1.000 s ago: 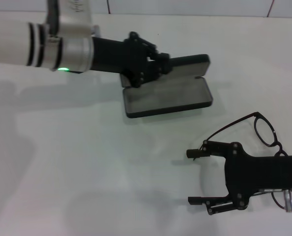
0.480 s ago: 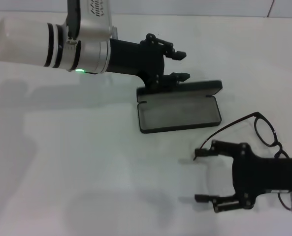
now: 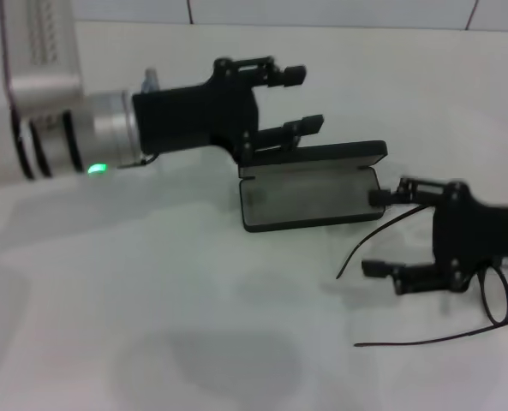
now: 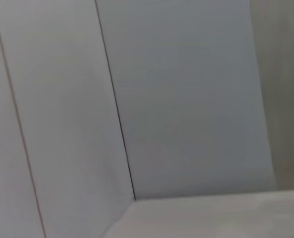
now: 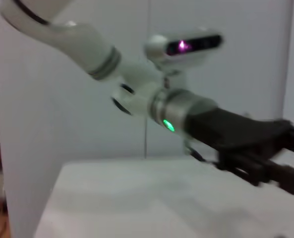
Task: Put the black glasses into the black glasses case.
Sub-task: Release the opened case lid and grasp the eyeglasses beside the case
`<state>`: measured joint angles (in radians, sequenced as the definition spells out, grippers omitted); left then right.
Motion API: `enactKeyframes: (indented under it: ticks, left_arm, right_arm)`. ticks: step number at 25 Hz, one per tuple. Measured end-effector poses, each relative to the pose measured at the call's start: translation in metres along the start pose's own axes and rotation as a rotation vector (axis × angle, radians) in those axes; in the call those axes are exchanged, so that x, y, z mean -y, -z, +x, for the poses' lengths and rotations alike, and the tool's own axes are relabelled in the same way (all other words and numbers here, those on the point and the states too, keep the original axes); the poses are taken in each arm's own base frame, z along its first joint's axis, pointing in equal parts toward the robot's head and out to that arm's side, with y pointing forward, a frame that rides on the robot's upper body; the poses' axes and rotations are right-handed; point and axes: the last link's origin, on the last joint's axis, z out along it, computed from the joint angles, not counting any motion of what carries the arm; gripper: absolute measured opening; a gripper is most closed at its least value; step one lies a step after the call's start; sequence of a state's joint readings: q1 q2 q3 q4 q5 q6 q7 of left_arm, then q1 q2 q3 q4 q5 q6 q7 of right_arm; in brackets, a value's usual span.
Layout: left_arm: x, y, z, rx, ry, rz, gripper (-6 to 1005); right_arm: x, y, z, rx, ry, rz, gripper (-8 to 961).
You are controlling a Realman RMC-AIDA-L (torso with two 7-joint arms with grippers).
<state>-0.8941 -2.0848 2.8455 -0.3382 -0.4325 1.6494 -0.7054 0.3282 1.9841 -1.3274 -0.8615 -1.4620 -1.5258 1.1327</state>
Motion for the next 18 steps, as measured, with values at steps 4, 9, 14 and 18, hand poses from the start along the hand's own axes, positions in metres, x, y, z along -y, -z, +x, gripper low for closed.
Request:
enactKeyframes:
  ticks: [4,9,14,18]
  left_arm:
    - [-0.011,0.014,-0.015,0.000,0.026,0.047,605]
    - [-0.013,0.019,-0.020,0.015,0.049,0.064,604]
    - [-0.011,0.021,-0.021,0.028,0.044,0.071,604]
    - [-0.009,0.019,-0.021,0.037,0.038,0.070,603]
  right_arm:
    - [0.009,0.007,-0.038,-0.202,-0.060,0.051,837]
    - [0.011,0.019,-0.083,-0.468,-0.213,0.187,837]
    - [0.011,0.026,-0.097,-0.704,-0.368,0.311,831]
    - [0.015,0.034,-0.094,-0.810,-0.442,0.430,817]
